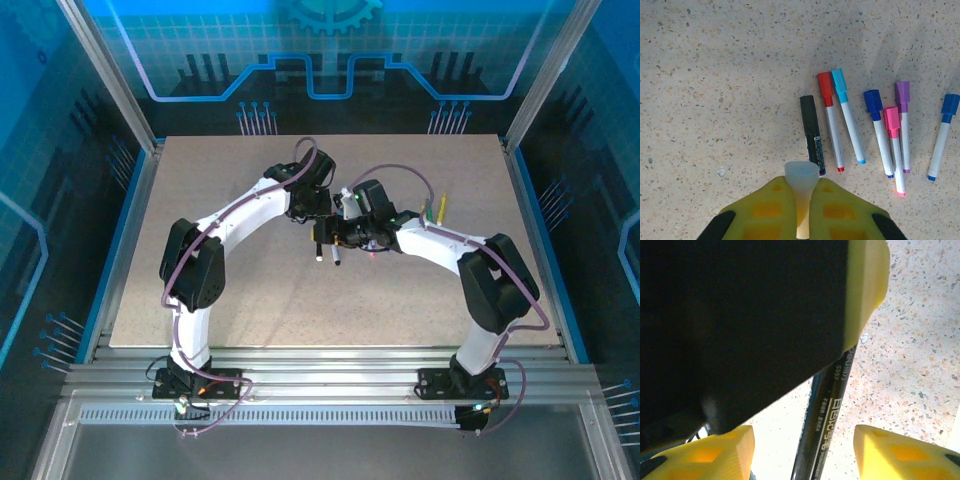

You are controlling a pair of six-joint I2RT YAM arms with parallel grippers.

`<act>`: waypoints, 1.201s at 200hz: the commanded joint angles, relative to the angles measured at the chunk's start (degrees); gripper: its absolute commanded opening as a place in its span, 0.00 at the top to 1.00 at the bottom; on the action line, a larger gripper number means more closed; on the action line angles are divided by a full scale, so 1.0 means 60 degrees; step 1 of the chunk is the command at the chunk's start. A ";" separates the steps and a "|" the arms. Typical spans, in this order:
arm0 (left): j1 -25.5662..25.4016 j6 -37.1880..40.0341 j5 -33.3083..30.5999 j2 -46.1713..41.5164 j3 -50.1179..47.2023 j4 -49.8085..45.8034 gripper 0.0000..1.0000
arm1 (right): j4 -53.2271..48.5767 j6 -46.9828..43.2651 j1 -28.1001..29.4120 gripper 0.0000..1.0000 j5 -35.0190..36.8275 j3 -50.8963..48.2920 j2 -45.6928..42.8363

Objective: Open the pen caps

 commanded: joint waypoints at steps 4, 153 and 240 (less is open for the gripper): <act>-0.0022 -0.0221 0.0266 -0.0491 0.0381 0.0076 1.00 | 0.0184 0.0147 0.0165 0.48 -0.0143 -0.0050 0.0286; -0.0007 -0.0421 0.0376 -0.0436 -0.0137 0.0190 0.93 | 0.0517 0.0301 0.0365 1.00 0.0102 -0.0294 0.0020; 0.0053 -0.0493 0.0335 -0.0336 -0.0286 0.0298 0.82 | 0.0340 0.0212 0.0385 1.00 0.0113 -0.0235 -0.0016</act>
